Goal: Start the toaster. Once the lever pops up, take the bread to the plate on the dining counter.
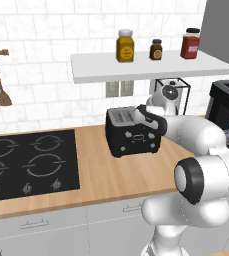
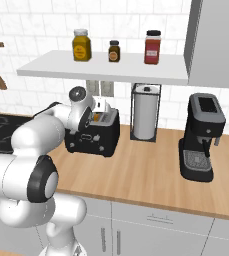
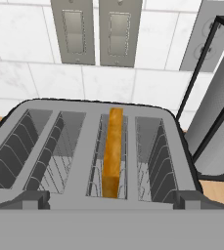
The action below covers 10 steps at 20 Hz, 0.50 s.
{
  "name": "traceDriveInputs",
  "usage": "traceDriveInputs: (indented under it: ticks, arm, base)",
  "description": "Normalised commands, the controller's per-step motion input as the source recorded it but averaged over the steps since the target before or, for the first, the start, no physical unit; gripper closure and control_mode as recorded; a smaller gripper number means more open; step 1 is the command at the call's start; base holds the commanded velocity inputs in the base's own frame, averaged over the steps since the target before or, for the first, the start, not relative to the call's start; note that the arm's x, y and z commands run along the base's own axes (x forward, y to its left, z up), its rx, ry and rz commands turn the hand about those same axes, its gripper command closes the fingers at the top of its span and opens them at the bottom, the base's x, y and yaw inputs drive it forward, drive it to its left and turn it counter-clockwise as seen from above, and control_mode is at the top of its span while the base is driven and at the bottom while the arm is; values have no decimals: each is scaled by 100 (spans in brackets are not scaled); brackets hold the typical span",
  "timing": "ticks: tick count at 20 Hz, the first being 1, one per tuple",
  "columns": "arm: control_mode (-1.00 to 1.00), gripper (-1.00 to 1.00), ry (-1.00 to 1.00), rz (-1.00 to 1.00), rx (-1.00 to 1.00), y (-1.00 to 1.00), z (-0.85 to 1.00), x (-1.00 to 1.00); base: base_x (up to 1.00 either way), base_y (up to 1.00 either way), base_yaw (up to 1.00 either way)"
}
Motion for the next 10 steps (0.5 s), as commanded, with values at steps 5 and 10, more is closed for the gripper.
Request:
traceDriveInputs:
  ticks: [5,10]
  arm:
    - [-100,-100,0,0,0,0,0,0]
    - [-100,-100,0,0,0,0,0,0]
  base:
    - [0,0,0]
    - [0,0,0]
